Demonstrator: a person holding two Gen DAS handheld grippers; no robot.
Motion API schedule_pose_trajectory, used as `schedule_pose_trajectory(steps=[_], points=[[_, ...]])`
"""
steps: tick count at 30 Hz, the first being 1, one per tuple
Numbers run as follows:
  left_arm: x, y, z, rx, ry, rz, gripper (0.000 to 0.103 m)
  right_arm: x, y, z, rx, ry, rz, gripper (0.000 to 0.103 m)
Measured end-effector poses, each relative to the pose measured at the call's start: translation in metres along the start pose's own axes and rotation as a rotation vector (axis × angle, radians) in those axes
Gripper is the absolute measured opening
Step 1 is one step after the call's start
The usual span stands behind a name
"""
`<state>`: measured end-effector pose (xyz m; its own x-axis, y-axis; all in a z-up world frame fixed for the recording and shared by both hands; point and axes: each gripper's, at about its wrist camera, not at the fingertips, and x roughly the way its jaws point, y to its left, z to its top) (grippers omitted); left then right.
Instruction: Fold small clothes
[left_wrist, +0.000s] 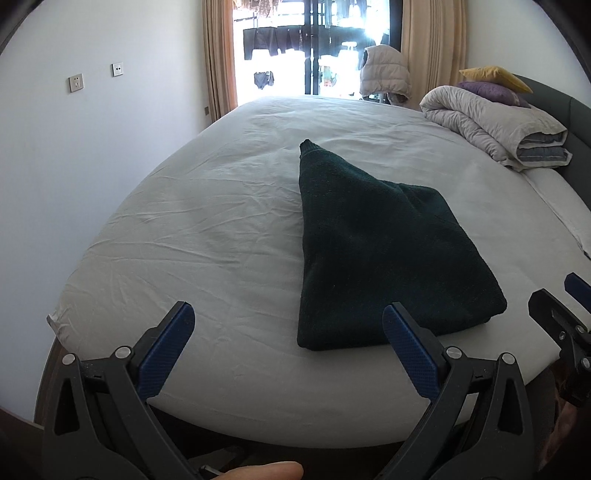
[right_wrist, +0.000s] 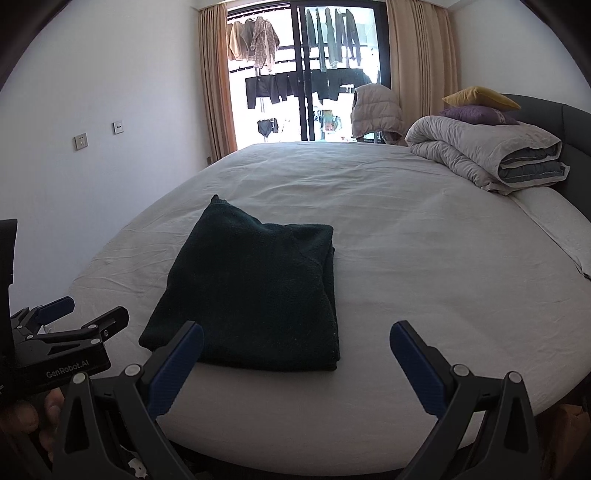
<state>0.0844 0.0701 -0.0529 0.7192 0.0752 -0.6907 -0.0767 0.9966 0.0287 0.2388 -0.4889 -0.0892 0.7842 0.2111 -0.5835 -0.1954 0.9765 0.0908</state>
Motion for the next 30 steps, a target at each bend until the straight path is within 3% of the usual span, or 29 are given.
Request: schedule_pose_trajectory(steps=[30], points=[[0.022,-0.001,-0.005,-0.008,0.047,0.015,0.103,0.015,0.001,-0.008,0.016,0.051,0.021,0.103]])
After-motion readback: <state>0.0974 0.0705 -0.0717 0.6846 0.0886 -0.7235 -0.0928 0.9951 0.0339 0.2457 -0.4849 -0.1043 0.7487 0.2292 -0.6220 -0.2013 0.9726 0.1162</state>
